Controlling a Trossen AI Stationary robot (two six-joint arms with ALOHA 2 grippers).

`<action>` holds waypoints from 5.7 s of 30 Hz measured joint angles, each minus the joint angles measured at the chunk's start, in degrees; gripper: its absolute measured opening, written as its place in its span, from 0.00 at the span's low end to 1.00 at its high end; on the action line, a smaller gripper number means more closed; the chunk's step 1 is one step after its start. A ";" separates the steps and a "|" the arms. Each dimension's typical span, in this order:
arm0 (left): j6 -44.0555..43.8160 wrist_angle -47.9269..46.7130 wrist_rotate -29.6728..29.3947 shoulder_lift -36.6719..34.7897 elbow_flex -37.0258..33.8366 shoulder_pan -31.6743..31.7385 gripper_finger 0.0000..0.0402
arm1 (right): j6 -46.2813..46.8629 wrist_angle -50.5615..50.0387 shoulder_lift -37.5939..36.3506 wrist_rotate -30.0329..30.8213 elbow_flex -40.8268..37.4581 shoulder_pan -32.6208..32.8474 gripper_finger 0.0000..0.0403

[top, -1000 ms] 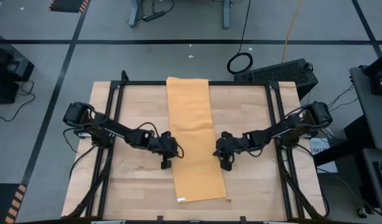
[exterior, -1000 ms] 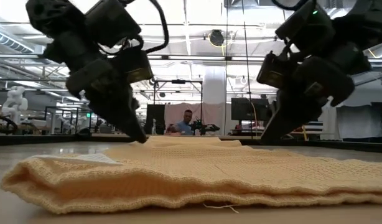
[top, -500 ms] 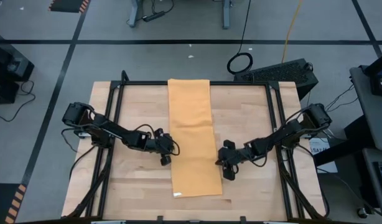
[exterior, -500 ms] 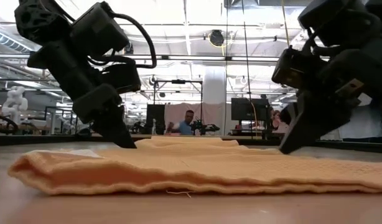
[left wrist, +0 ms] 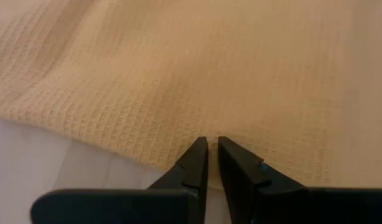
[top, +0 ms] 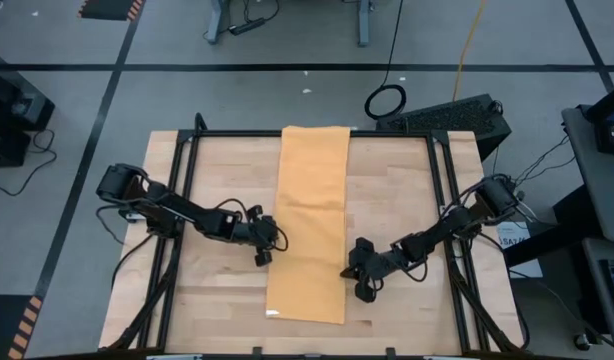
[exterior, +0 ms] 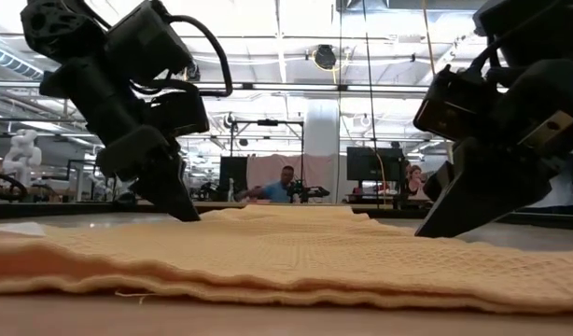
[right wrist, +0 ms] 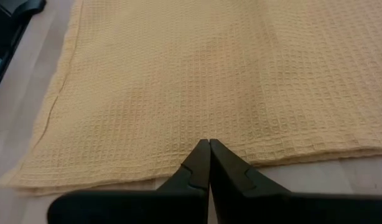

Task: Roll towel
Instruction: Fold the yellow towel, then roll the yellow towel

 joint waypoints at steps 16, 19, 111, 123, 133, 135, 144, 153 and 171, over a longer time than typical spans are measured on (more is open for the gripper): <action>-9.04 1.58 -2.60 -2.98 0.02 -12.27 0.11 | -1.51 -7.78 -8.02 -9.24 -0.37 1.29 0.00; -9.17 6.02 -5.95 -2.46 0.13 -15.88 0.11 | -2.53 -8.29 -10.81 -6.95 -0.35 2.49 0.00; 7.82 15.63 -23.20 17.61 22.88 -29.86 0.48 | -35.13 -12.34 2.91 16.69 13.68 26.28 0.59; 10.82 15.66 -18.29 17.61 22.88 -24.90 0.48 | -43.03 -15.17 2.91 16.59 13.68 25.10 0.51; 10.56 16.73 -17.98 17.60 22.88 -24.70 0.48 | -49.06 -17.40 2.91 13.33 13.68 24.48 0.50; 10.44 16.84 -17.98 17.60 22.88 -24.70 0.48 | -50.98 -17.17 2.91 13.33 13.68 24.46 0.50; 10.46 16.79 -18.00 17.61 22.88 -24.54 0.48 | -56.73 -14.87 3.86 10.83 13.68 22.53 0.50; 10.44 16.60 -18.01 17.61 22.88 -24.41 0.48 | -58.09 -11.19 5.12 7.33 13.70 20.72 0.50; 10.51 17.97 -18.24 17.61 22.86 -24.39 0.48 | -51.95 -12.27 5.27 1.04 13.73 18.91 0.03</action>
